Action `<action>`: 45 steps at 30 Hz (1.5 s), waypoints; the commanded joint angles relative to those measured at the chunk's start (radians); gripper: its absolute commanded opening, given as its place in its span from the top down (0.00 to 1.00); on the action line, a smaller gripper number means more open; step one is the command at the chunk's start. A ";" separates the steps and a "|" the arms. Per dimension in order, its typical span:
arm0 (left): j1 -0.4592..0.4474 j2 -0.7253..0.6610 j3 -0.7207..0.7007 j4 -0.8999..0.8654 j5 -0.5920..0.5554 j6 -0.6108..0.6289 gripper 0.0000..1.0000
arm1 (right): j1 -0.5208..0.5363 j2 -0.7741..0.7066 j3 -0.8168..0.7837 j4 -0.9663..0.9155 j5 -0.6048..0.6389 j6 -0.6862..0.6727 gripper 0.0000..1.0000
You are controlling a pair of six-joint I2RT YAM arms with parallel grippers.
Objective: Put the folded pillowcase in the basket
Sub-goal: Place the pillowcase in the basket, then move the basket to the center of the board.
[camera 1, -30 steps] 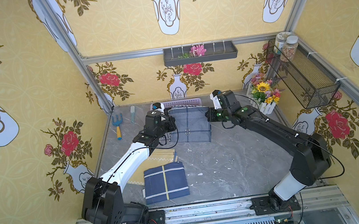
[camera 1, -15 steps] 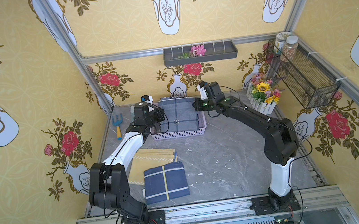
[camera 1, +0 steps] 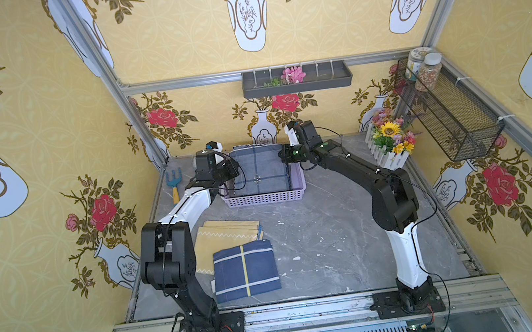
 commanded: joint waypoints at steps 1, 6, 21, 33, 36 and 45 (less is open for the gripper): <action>0.018 0.026 0.013 0.023 -0.052 -0.004 1.00 | -0.018 0.010 0.010 -0.006 0.063 0.009 0.95; 0.025 0.043 0.038 0.004 -0.043 -0.022 0.28 | -0.022 0.007 0.003 0.000 0.054 0.027 0.49; 0.027 -0.155 -0.147 -0.023 -0.063 -0.111 0.00 | -0.033 -0.171 -0.239 -0.017 0.071 0.027 0.24; -0.001 -0.461 -0.456 -0.039 -0.012 -0.173 0.00 | 0.004 -0.117 -0.215 -0.291 0.213 -0.002 0.26; -0.015 -0.532 -0.493 -0.081 -0.009 -0.174 0.00 | 0.004 -0.089 -0.207 -0.308 0.214 0.021 0.26; -0.095 -0.687 -0.572 -0.197 -0.044 -0.191 0.00 | 0.001 -0.066 -0.225 -0.353 0.260 0.049 0.26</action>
